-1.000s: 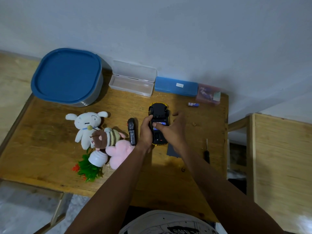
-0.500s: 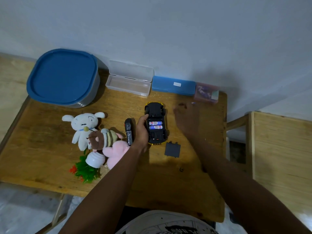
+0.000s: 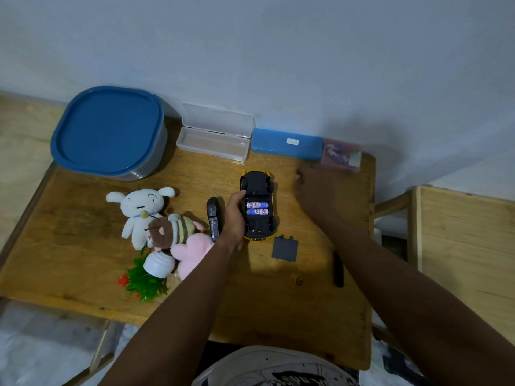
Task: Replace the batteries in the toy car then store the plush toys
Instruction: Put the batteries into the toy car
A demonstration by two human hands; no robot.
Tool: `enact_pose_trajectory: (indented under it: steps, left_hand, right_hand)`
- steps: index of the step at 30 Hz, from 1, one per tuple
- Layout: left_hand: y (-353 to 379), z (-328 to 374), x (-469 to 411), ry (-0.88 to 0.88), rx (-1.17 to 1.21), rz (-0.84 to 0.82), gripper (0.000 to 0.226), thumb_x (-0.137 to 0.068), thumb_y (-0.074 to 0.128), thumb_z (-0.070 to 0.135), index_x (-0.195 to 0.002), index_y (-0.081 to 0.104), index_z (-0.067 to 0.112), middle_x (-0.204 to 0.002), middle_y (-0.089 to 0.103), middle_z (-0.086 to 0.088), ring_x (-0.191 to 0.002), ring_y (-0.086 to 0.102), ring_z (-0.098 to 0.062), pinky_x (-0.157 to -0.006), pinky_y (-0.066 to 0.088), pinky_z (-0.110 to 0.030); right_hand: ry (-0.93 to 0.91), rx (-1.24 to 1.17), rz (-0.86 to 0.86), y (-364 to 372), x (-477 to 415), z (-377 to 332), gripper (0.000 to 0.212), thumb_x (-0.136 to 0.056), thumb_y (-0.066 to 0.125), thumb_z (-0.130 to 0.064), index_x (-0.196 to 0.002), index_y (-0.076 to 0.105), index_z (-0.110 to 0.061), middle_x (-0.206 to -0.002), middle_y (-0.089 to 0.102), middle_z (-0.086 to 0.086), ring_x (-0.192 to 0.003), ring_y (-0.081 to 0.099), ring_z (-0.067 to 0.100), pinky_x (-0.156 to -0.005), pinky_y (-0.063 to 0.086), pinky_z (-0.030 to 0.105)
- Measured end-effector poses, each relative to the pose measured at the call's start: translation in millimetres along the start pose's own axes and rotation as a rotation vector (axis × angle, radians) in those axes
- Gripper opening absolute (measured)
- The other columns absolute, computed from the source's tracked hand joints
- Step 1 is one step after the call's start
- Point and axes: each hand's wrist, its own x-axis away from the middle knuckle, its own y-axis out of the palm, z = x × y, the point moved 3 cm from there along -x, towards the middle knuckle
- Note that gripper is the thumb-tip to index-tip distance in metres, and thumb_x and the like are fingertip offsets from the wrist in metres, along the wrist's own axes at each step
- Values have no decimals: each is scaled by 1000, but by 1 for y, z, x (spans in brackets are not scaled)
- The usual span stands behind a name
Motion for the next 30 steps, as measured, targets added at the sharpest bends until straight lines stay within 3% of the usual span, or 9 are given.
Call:
enact_pose_trajectory:
  steps: [3, 6, 9, 13, 17, 22, 26, 30]
  left_hand:
    - [0, 0, 1, -6, 1, 3, 44, -102, 32, 36, -109, 65, 7, -84, 72, -10, -70, 69, -22, -63, 58, -31]
    - [-1, 0, 0, -4, 2, 1, 46, -101, 32, 37, -109, 66, 7, -84, 73, -11, -73, 69, -24, -67, 56, -33]
    - [-2, 0, 0, -9, 6, -1, 47, -102, 32, 38, -106, 67, 7, -83, 73, -10, -72, 69, -24, -68, 55, -33]
    - [-2, -1, -1, -16, 3, 3, 44, -102, 32, 35, -101, 68, 10, -78, 75, -6, -68, 71, -19, -61, 56, -25]
    - [-3, -1, -2, -15, 19, -3, 44, -102, 34, 36, -104, 69, 9, -84, 75, -7, -77, 69, -22, -72, 54, -31]
    - [-4, -2, -5, -15, 14, -13, 45, -101, 33, 37, -104, 70, 10, -85, 75, -9, -77, 69, -23, -73, 53, -33]
    - [-5, -1, -5, -28, -19, -5, 46, -102, 33, 38, -103, 69, 9, -82, 74, -9, -73, 69, -22, -65, 55, -27]
    - [-6, -2, -7, -31, -17, 9, 46, -101, 34, 39, -102, 69, 9, -85, 73, -10, -76, 68, -24, -69, 53, -31]
  right_hand:
    - [113, -289, 77, -9, 12, -17, 2, -88, 64, -16, -86, 63, -17, -79, 64, -4, -74, 57, 6, -67, 45, 21]
    - [292, -636, 204, -22, 33, -34, 13, -79, 70, -8, -81, 63, -18, -72, 62, -13, -68, 59, -6, -62, 41, 5]
    - [376, -779, 119, -15, 54, -42, 14, -80, 72, -7, -85, 66, -19, -79, 66, -11, -71, 61, -6, -61, 45, 8]
    - [317, -728, -78, 4, 65, -47, 10, -85, 72, -12, -90, 71, -22, -85, 70, -12, -78, 65, -4, -65, 51, 14]
    - [265, -675, -102, 10, 61, -47, 8, -87, 71, -14, -94, 74, -18, -88, 71, -6, -81, 66, 2, -71, 55, 22]
    - [194, -609, -72, 7, 55, -48, 10, -86, 71, -8, -94, 76, -10, -94, 65, -1, -79, 64, -2, -64, 46, 4]
    - [199, -618, -81, 8, 54, -48, 10, -86, 71, -9, -95, 75, -11, -92, 70, -2, -77, 64, -4, -66, 48, 5]
    - [236, -645, -71, 14, 55, -47, 12, -86, 72, -11, -98, 75, -12, -92, 74, 1, -75, 66, -3, -65, 50, 7]
